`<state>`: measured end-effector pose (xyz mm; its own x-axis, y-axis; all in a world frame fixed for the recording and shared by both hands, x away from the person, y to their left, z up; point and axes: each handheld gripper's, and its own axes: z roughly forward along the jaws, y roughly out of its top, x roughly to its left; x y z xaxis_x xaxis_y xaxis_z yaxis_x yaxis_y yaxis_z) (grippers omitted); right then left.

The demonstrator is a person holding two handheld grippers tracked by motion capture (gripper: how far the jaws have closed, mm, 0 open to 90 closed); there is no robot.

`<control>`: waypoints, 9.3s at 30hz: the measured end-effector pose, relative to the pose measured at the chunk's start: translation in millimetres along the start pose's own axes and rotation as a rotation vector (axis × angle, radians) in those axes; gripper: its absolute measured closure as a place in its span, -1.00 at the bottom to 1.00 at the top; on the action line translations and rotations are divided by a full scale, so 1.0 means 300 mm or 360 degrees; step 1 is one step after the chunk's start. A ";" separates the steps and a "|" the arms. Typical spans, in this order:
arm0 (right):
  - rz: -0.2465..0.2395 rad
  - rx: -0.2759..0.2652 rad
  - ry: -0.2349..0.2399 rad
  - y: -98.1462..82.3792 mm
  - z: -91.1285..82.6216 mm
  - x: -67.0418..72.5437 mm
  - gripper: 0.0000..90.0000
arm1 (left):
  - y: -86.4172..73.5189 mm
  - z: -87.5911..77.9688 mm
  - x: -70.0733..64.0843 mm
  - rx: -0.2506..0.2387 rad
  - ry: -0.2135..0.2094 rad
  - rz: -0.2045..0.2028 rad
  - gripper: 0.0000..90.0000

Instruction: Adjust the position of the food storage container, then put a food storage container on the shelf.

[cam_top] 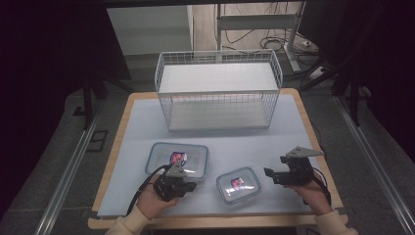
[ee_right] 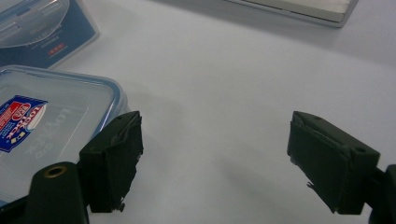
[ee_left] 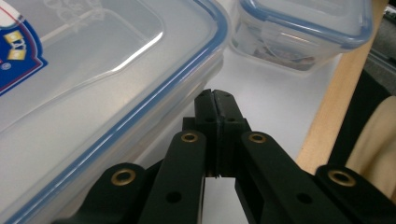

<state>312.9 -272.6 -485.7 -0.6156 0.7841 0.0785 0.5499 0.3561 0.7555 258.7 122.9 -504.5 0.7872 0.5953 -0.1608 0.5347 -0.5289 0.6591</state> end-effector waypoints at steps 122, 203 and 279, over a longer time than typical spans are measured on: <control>0.0063 -0.0066 0.0065 0.072 0.031 0.002 -0.63 | -0.015 -0.175 0.335 -0.0345 0.0166 -0.0726 -0.27; 0.0588 0.0241 0.0797 0.257 0.346 0.027 0.01 | 0.031 -0.035 0.409 -0.0361 -0.0332 -0.0912 -0.04; 0.0243 -0.0284 0.0662 0.548 0.022 0.012 0.14 | 0.369 -0.316 0.321 -0.0717 -0.0108 -0.0453 0.11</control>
<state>404.8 -208.0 -365.4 -0.7290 0.5379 0.4233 0.5685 0.1313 0.8122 364.7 179.0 -377.4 0.6563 0.6291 -0.4164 0.5568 -0.0315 0.8300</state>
